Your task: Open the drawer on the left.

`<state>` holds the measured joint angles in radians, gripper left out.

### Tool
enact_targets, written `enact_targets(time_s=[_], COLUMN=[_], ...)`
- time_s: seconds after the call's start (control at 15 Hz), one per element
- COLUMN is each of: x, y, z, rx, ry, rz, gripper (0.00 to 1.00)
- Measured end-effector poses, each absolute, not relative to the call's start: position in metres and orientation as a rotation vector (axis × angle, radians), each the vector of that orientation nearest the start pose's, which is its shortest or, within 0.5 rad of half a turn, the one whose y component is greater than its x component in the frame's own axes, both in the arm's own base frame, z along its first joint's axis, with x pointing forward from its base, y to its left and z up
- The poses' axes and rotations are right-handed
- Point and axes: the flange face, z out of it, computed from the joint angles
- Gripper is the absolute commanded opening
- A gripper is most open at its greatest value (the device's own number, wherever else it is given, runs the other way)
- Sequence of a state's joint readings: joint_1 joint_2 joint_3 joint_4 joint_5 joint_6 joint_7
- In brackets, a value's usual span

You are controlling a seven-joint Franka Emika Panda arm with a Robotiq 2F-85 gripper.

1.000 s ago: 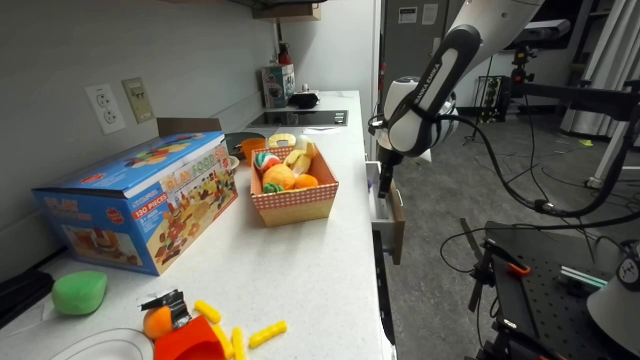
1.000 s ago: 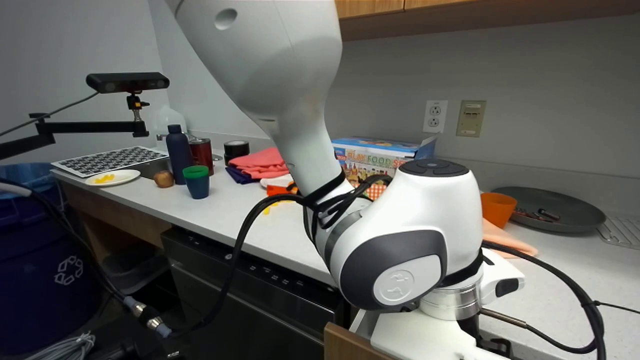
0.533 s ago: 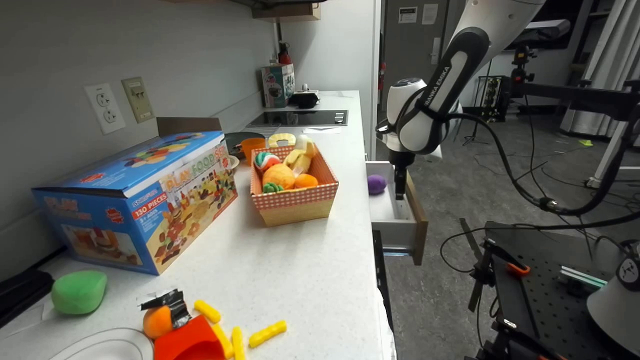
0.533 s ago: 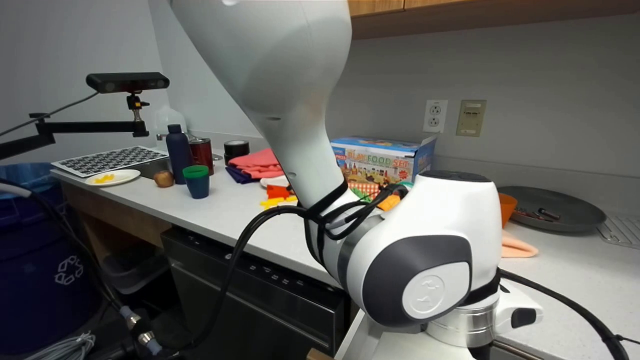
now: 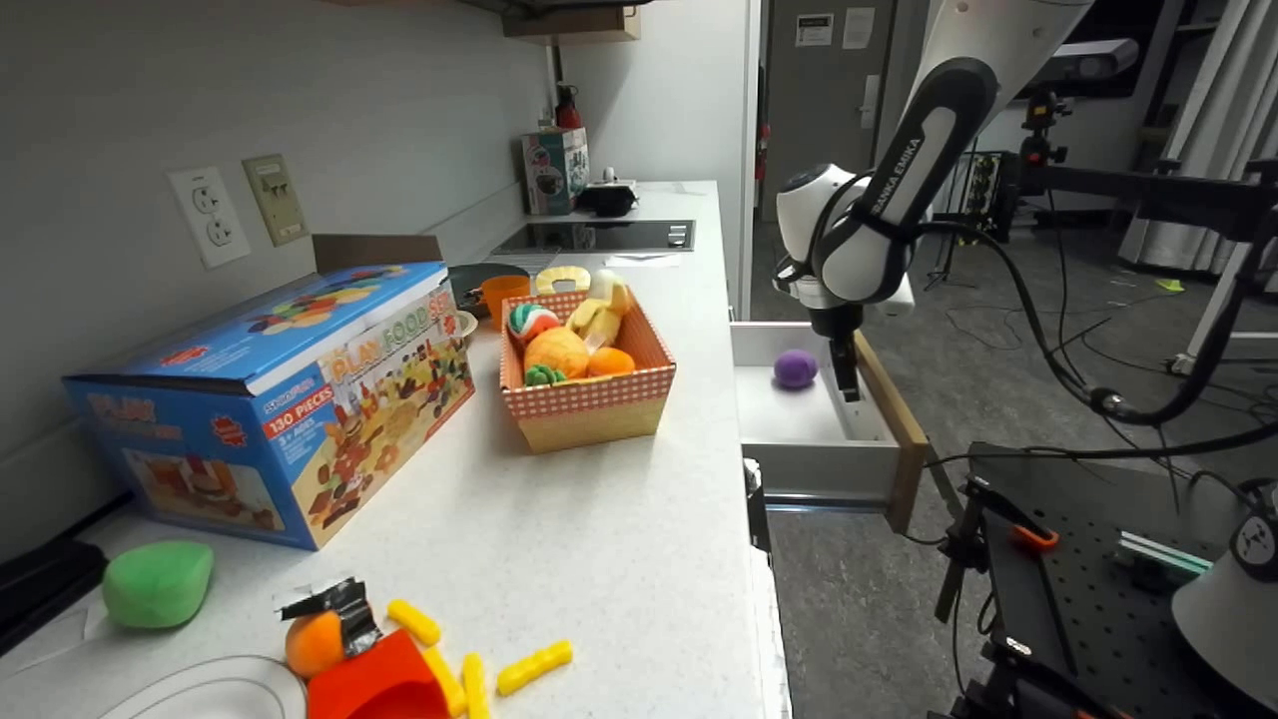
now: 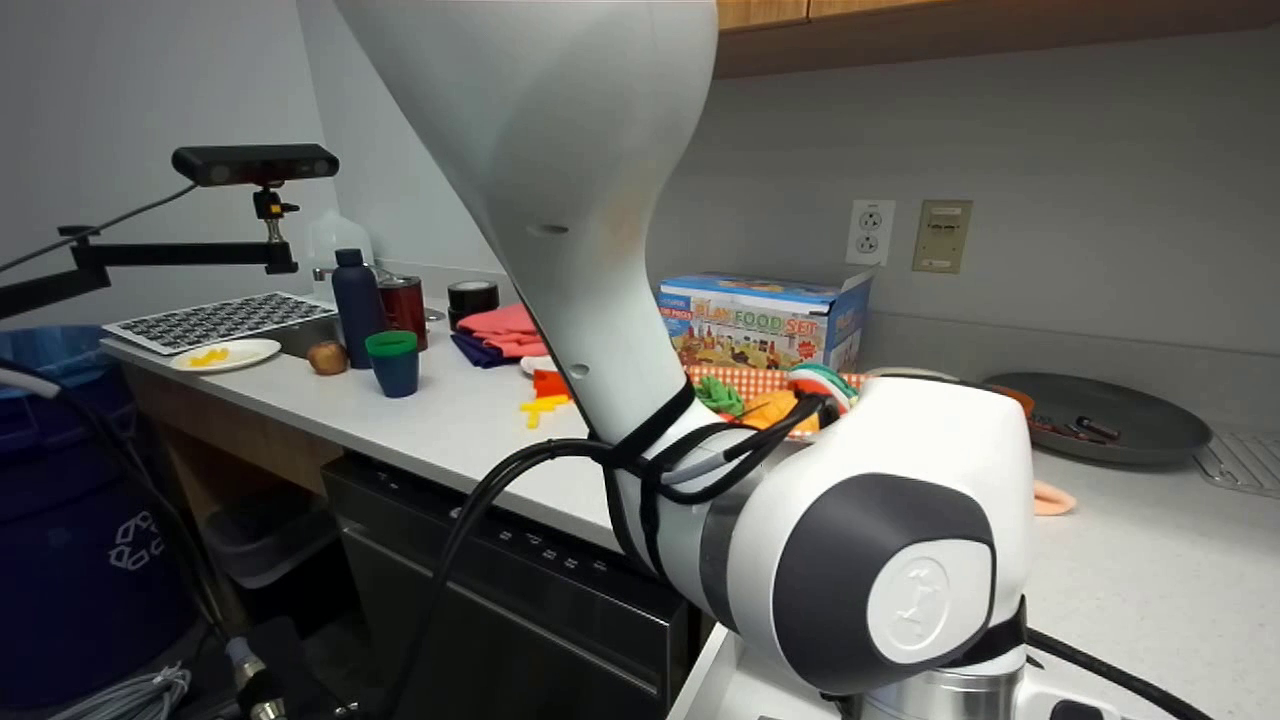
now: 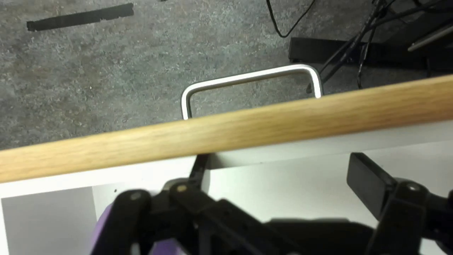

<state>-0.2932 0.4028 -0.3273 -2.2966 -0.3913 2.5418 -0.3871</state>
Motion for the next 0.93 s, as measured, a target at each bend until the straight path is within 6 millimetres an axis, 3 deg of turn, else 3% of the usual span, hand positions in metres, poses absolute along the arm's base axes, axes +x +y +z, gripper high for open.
enact_targets(time_s=[0.53, 0.73, 0.93], x=[0.407, 0.417, 0.433], y=[-0.299, -0.293, -0.283], z=[0.173, 0.191, 0.217], rx=[-3.32, -3.351, -3.393], ry=[-0.185, -0.21, -0.234], rz=[0.634, 0.551, 0.356], gripper=[1.0, 1.0, 1.0])
